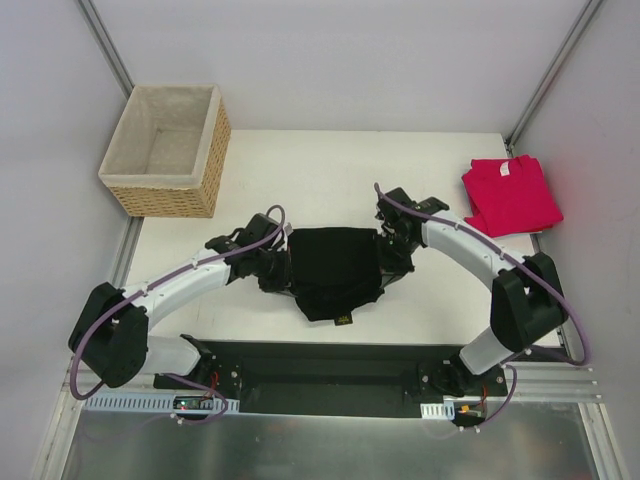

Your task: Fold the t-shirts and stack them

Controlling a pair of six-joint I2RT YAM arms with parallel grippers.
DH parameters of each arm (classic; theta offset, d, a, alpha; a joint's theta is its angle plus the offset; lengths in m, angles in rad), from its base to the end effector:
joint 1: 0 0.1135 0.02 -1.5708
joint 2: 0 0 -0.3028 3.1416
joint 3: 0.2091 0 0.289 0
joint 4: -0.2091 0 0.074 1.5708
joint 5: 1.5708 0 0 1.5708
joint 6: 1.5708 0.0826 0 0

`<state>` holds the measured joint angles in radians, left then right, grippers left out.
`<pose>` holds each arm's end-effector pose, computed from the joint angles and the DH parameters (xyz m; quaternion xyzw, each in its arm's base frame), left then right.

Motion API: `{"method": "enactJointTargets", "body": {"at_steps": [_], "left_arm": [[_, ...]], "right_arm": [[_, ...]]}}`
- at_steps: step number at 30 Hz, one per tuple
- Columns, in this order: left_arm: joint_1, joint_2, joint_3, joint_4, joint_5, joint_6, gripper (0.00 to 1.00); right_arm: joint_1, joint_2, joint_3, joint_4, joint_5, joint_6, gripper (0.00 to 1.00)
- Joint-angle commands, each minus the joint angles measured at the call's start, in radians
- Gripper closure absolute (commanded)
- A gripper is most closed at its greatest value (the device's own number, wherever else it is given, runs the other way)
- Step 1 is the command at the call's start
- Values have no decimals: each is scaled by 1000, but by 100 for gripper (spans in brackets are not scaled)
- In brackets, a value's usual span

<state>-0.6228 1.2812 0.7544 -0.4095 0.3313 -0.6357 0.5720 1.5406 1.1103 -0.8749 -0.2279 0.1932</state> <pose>0.2266 -0.1958 0.1909 0.0454 0.9374 -0.3077 0.1565 0.2702 0.1961 0.2037 -0.2002 0.9643 0.1537 0.0800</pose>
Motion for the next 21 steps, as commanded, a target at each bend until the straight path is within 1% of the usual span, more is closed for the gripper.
{"method": "enactJointTargets", "body": {"at_steps": [1,2,9,16,21], "left_arm": [[-3,50,118,-44,-9,60,100],[-2,56,134,-49,-11,67,100],[40,102,215,-72,8,102,100],[83,150,264,-97,15,125,100],[130,162,293,-110,-15,116,100]], "right_arm": [[-47,85,143,-85,-8,-89,99],[-53,99,182,-93,-8,-104,99],[-104,184,287,-124,-59,-146,99],[-144,250,338,-128,-105,-152,99],[-184,288,384,-141,-129,-158,99]]}}
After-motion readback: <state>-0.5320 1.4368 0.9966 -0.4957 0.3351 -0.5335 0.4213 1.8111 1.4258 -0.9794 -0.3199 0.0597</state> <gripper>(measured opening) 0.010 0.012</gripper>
